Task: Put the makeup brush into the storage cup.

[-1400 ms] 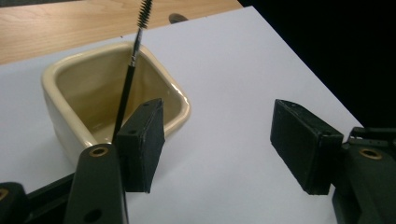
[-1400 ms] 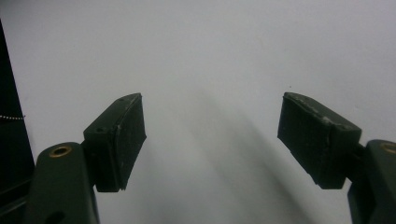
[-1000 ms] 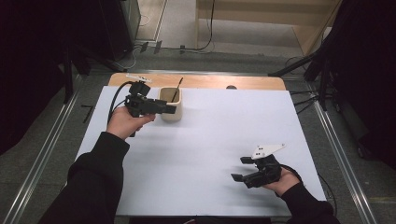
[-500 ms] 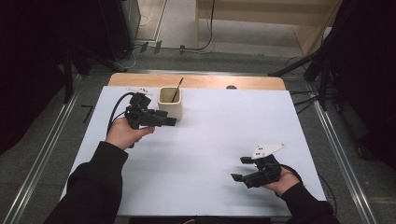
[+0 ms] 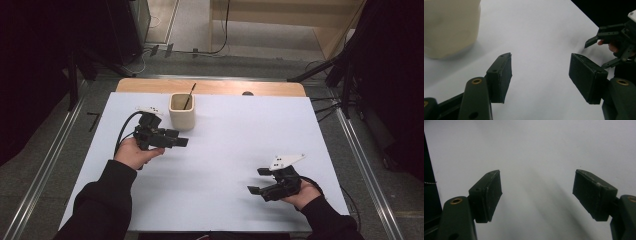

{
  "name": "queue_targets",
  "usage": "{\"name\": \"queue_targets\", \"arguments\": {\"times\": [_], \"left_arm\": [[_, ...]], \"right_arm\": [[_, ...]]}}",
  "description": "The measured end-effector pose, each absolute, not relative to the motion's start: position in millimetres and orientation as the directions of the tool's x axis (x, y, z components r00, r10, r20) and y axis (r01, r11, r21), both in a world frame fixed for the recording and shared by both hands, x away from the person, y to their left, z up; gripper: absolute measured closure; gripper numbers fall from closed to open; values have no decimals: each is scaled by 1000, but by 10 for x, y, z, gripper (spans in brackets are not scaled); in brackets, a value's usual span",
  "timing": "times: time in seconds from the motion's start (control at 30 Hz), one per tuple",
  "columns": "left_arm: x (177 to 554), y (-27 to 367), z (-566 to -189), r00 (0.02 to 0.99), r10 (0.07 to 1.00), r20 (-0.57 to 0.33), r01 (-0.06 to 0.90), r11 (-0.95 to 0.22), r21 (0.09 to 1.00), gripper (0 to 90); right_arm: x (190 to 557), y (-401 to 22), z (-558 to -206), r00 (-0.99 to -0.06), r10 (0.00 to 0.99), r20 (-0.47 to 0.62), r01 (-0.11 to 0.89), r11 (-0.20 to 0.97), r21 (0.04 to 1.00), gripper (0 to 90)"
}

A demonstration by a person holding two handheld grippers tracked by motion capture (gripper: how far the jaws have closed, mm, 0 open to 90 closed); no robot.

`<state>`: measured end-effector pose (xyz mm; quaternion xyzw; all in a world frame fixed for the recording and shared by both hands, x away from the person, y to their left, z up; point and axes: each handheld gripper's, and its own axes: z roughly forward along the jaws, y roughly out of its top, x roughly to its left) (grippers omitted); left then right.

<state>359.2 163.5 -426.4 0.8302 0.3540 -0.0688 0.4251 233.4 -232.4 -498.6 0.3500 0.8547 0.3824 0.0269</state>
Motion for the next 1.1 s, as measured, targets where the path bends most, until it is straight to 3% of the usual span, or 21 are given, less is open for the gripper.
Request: {"name": "queue_targets", "arguments": {"times": [0.67, 1.1], "left_arm": [[3312, 1703, -4465, 770, 514, -379, 612, -425, 667, 359], [3109, 1840, -4547, 813, 505, -290, 541, -472, 696, 336]], "right_arm": [[2354, -2325, -5000, -752, 621, 221, 579, 463, 671, 243], [2378, -2344, -4994, -740, 637, 217, 583, 446, 679, 243]]}}
